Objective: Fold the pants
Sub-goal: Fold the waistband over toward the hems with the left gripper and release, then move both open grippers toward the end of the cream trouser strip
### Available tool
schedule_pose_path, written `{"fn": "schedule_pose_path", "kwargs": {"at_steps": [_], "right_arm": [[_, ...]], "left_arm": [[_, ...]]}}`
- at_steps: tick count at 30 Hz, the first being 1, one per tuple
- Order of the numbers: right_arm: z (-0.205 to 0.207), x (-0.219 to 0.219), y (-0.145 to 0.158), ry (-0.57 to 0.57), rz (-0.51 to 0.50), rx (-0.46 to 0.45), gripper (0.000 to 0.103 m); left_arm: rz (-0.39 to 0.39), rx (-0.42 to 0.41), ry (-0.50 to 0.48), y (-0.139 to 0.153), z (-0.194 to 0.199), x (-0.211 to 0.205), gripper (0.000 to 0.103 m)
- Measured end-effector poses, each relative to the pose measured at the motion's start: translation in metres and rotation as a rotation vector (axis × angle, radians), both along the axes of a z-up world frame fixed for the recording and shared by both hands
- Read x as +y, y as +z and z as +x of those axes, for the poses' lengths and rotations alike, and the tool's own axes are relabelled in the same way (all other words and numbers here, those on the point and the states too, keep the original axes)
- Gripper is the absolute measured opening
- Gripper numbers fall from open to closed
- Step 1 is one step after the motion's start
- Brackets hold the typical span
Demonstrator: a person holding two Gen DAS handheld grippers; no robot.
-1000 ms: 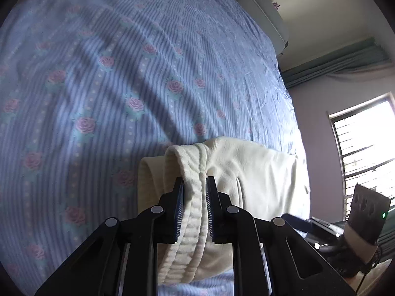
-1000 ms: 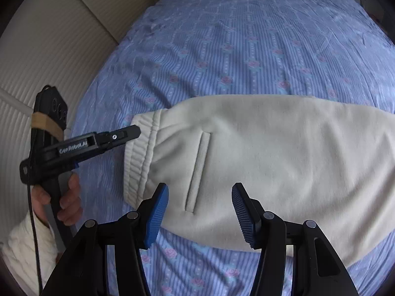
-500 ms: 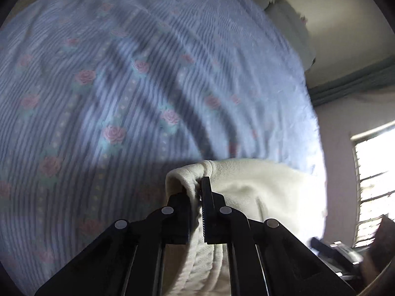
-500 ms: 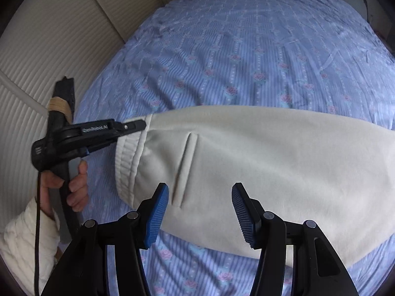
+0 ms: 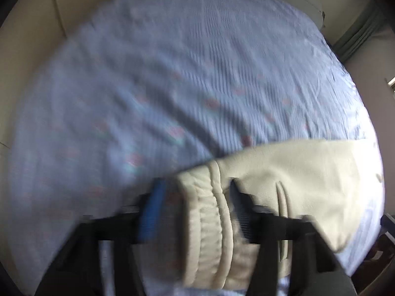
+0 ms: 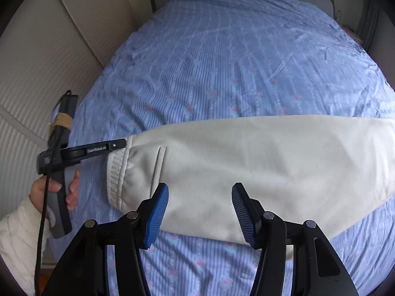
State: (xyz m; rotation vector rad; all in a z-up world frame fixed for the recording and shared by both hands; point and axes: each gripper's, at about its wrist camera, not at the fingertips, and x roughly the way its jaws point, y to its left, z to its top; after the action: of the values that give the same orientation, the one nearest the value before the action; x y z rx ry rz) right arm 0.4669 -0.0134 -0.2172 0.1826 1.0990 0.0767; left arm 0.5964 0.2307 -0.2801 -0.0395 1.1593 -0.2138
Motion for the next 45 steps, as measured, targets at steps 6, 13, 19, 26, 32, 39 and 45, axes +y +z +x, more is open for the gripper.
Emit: {"fn": "schedule_pose_path", "kwargs": {"at_steps": [6, 13, 19, 26, 32, 39, 45], "right_arm": [[-0.051, -0.034, 0.050, -0.052, -0.002, -0.111, 0.064], [-0.129, -0.091, 0.113, -0.156, 0.031, -0.248, 0.067], [-0.197, -0.154, 0.152, -0.340, 0.027, -0.363, 0.069], [-0.252, -0.231, 0.171, -0.519, 0.000, -0.412, 0.069], [-0.283, -0.327, 0.166, -0.667, -0.001, -0.427, 0.072], [-0.284, -0.465, 0.134, -0.734, 0.101, -0.391, 0.072], [-0.253, -0.559, 0.088, -0.772, 0.203, -0.327, 0.072]], "left_arm": [[0.010, -0.178, -0.100, 0.102, -0.053, -0.024, 0.066], [-0.124, -0.294, -0.303, 0.194, -0.114, -0.097, 0.070], [-0.192, -0.347, -0.454, 0.227, -0.154, -0.174, 0.071], [-0.239, -0.377, -0.577, 0.250, -0.189, -0.272, 0.072], [-0.246, -0.382, -0.674, 0.257, -0.199, -0.374, 0.072], [-0.251, -0.364, -0.719, 0.244, -0.182, -0.512, 0.074], [-0.158, -0.343, -0.822, 0.208, -0.137, -0.617, 0.074]]}}
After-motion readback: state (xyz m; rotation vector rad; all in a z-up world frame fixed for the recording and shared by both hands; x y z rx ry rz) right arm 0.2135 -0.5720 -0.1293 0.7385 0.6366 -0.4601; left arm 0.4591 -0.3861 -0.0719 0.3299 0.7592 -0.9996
